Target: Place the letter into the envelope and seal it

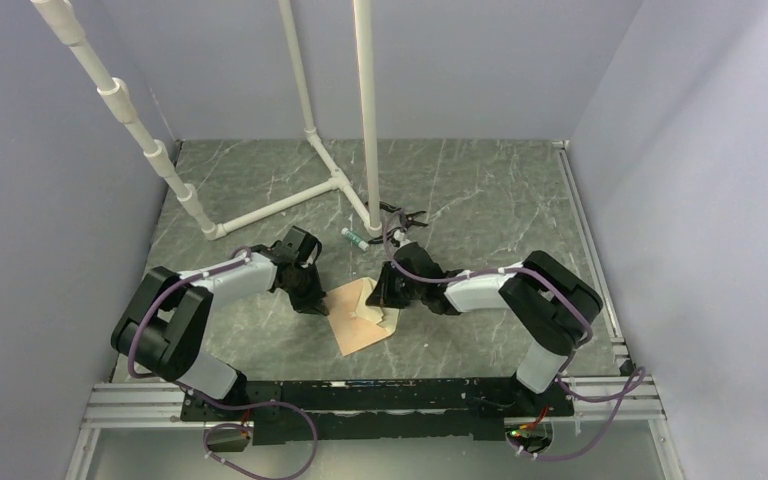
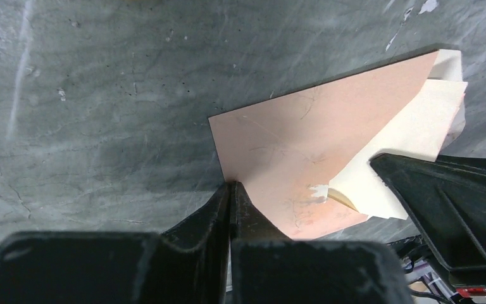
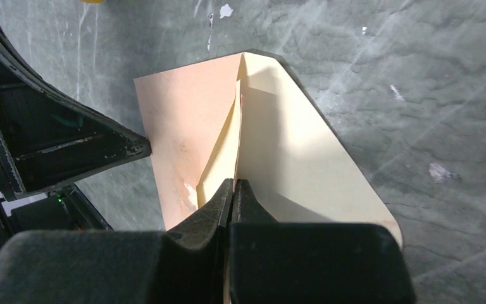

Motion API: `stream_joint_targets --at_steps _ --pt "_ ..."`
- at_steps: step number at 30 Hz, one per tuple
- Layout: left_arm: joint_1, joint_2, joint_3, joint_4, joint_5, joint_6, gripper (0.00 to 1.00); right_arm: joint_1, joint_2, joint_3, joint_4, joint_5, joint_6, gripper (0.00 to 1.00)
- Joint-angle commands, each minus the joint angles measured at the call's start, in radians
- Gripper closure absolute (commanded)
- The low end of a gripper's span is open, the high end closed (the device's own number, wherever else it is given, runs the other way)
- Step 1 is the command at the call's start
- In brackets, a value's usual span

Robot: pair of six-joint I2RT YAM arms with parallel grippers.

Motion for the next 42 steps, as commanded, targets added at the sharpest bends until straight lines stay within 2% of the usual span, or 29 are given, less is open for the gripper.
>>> stream_joint_targets --at_steps 1,6,9,15,17,19,24,27,34,42 --pt "-0.015 0.015 -0.035 -0.008 -0.020 -0.011 0.92 0.020 0.028 0.034 0.072 -0.032 0.015 1.00" --pt "-0.015 -0.010 -0.038 -0.001 -0.007 -0.024 0.90 0.037 0.038 0.050 0.081 -0.017 0.028 1.00" --pt "-0.015 -0.016 -0.026 -0.033 -0.039 -0.040 0.88 0.038 0.010 0.047 0.028 0.034 0.034 1.00" --pt "-0.015 -0.063 -0.034 -0.089 -0.134 -0.059 0.87 0.038 -0.114 0.061 -0.177 0.139 -0.045 0.55" --pt "-0.014 -0.070 -0.038 -0.085 -0.133 -0.062 0.86 0.038 -0.137 0.079 -0.244 0.166 -0.066 0.46" --pt "-0.015 -0.068 -0.032 -0.084 -0.129 -0.064 0.85 0.038 -0.150 0.091 -0.286 0.177 -0.080 0.42" --pt "-0.015 -0.084 -0.032 -0.073 -0.108 -0.088 0.73 0.039 -0.119 0.140 -0.336 0.165 -0.107 0.41" --pt "-0.014 -0.089 -0.041 -0.048 -0.084 -0.100 0.70 0.038 -0.090 0.166 -0.344 0.145 -0.111 0.45" --pt "-0.015 -0.058 -0.063 0.047 0.032 -0.112 0.77 0.038 -0.028 0.195 -0.336 0.088 -0.094 0.46" --pt "-0.015 0.024 -0.042 0.095 0.111 -0.090 0.82 0.039 0.000 0.186 -0.264 -0.025 -0.102 0.42"
